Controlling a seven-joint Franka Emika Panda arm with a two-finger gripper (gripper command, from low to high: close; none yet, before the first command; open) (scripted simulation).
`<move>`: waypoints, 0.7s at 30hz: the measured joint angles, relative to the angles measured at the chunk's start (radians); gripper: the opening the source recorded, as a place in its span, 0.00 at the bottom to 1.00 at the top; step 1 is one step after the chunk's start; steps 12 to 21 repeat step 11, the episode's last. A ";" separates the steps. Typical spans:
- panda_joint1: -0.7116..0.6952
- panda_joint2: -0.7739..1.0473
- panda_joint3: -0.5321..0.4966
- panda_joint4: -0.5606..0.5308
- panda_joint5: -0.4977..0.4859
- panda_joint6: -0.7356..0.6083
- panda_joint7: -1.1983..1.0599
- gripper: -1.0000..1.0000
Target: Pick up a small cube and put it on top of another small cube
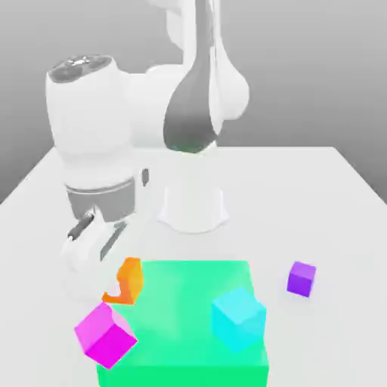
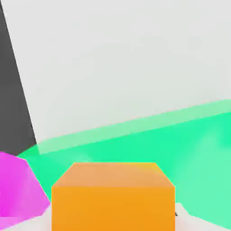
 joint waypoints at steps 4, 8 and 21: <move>0.095 -0.016 0.058 0.040 -0.068 -0.050 0.139 0.00; 0.098 0.078 0.058 0.010 -0.131 0.068 0.197 1.00; 0.098 0.078 0.058 0.010 -0.131 0.068 0.197 1.00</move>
